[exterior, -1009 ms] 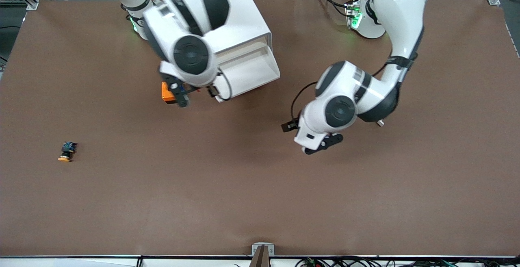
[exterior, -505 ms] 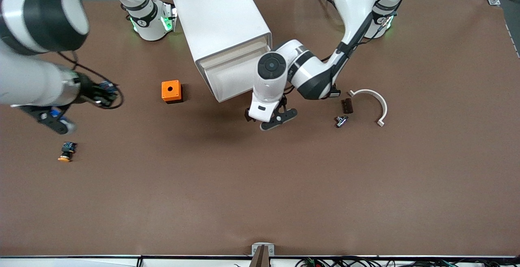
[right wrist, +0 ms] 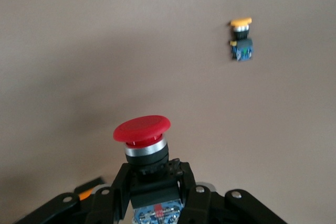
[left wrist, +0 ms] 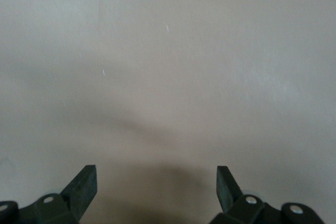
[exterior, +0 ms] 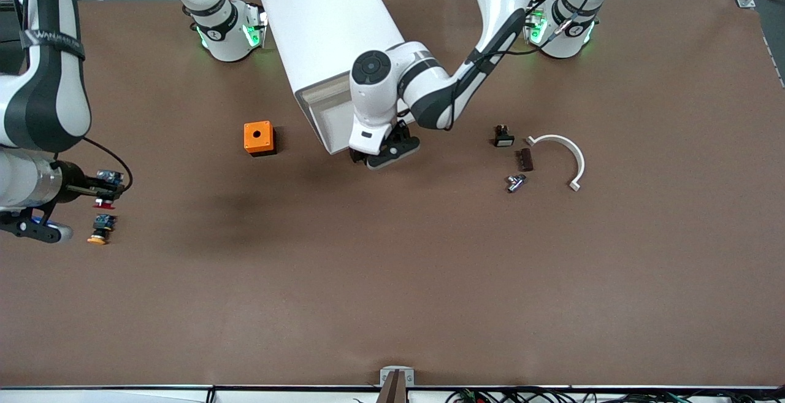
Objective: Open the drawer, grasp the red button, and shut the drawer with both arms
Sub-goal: 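Push the drawer shut with the left gripper while the right gripper carries the button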
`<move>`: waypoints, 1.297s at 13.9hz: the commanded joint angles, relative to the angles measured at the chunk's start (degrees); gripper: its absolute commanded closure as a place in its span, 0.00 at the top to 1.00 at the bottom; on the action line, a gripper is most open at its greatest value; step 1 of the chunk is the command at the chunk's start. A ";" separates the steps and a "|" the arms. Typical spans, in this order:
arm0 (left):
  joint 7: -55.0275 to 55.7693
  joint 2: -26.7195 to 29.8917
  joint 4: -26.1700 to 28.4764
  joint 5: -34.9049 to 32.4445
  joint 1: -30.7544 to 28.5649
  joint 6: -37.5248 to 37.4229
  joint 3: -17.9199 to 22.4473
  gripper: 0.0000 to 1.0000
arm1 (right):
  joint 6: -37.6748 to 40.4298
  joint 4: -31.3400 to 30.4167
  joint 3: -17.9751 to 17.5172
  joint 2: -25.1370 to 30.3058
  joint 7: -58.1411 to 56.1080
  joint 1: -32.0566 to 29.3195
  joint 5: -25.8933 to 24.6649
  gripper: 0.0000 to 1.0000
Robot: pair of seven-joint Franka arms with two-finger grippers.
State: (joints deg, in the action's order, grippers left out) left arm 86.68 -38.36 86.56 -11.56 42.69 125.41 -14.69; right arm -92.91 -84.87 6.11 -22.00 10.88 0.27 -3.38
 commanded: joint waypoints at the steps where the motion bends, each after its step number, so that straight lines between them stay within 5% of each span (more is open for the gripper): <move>1: 1.04 0.74 0.81 2.05 0.20 0.45 -2.53 1.00 | -5.51 -1.87 -1.27 -2.60 -2.26 -2.38 -1.10 0.24; 7: -3.16 0.13 0.37 14.60 0.03 0.89 -7.63 1.00 | -20.98 -7.23 -1.36 -8.49 -6.74 -5.63 -1.45 0.25; 11: -12.22 -0.40 0.54 26.31 -0.41 0.89 -7.46 1.00 | -27.49 -9.60 -1.36 -11.57 -8.07 -6.69 -1.45 0.26; 18: -22.84 0.13 -1.91 13.43 -11.02 0.80 -5.79 1.00 | -37.25 -14.01 -1.36 -14.38 -10.96 -8.80 -1.45 0.26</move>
State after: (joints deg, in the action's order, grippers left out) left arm 68.31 -38.86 85.53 5.66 35.97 126.57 -20.21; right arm -127.91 -98.59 6.00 -35.65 1.79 -6.45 -3.68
